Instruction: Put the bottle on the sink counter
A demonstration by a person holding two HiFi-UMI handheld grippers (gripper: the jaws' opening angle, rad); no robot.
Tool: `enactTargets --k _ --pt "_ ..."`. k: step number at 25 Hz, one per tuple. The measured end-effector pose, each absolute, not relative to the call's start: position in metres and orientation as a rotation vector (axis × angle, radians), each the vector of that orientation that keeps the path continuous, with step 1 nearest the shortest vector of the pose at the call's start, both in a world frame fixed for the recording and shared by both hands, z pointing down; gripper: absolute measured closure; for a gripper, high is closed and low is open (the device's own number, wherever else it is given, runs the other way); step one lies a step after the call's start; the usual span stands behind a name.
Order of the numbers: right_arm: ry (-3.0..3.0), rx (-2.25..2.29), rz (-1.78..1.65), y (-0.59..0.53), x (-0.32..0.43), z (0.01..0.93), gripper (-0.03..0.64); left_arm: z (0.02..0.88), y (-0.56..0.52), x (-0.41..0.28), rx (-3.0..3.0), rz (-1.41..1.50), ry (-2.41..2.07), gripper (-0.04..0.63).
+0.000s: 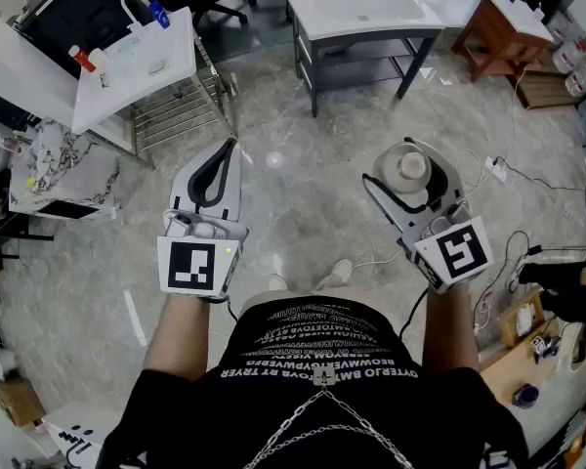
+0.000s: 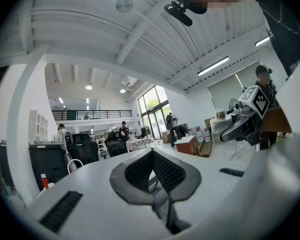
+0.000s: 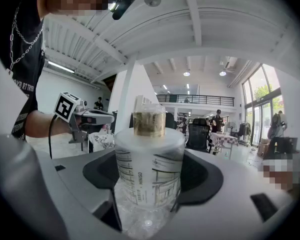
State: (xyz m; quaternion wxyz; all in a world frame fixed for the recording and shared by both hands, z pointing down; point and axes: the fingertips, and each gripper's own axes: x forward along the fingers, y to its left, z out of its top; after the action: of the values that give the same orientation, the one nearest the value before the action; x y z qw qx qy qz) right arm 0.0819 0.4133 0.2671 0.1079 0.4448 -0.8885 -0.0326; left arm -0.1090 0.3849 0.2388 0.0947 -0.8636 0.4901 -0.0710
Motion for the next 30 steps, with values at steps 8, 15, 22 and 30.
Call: enactTargets --k 8,15,22,30 --pt "-2.623 1.354 -0.076 0.448 0.016 0.268 0.284 0.239 0.421 -0.162 -2.593 -0.131 1.369 0.591" --pt "-2.563 1.426 -0.13 0.466 -0.017 0.253 0.284 0.234 0.429 -0.211 -2.629 -0.083 1.349 0.591" --pt "-2.522 1.453 -0.135 0.466 -0.028 0.253 0.285 0.243 0.429 -0.237 -2.631 -0.076 1.343 0.591" --pt "-2.543 1.456 -0.16 0.424 -0.015 0.25 0.284 0.241 0.389 -0.229 -2.571 -0.094 1.345 0.591"
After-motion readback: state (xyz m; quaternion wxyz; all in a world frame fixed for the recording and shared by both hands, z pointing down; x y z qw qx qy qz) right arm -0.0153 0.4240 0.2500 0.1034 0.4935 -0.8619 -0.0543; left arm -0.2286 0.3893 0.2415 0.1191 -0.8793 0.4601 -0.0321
